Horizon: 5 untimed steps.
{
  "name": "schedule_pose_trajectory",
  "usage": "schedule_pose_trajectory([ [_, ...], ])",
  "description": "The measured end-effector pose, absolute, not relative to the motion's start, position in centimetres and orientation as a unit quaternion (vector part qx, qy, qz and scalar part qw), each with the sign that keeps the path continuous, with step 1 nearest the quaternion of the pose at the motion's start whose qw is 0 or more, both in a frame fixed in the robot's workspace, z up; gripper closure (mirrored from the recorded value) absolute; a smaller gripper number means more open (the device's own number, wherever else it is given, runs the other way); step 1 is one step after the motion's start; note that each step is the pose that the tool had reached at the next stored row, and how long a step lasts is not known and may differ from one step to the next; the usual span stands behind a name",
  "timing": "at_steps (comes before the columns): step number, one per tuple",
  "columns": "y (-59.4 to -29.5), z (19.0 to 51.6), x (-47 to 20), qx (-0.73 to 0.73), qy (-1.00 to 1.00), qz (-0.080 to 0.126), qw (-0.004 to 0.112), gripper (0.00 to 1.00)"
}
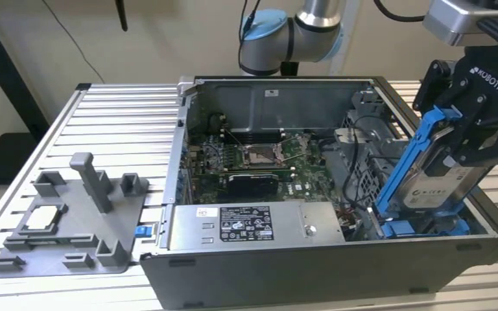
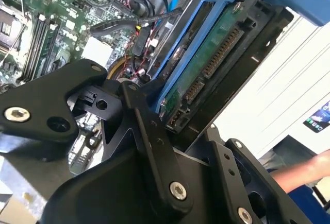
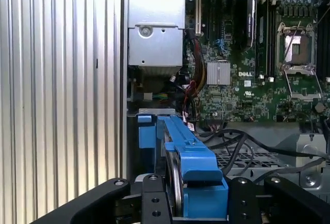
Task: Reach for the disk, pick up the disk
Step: 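Pick up the disk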
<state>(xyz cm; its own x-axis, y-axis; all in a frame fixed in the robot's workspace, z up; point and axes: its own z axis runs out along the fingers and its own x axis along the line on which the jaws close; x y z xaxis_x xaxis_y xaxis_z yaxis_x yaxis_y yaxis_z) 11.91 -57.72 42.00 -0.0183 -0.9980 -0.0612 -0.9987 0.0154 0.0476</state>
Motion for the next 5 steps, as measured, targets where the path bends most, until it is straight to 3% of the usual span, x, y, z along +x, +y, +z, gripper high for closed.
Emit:
schedule_pose_trajectory([
  [5,-57.72,41.98,11.92,-0.701,0.713,0.039,0.005,1.0],
])
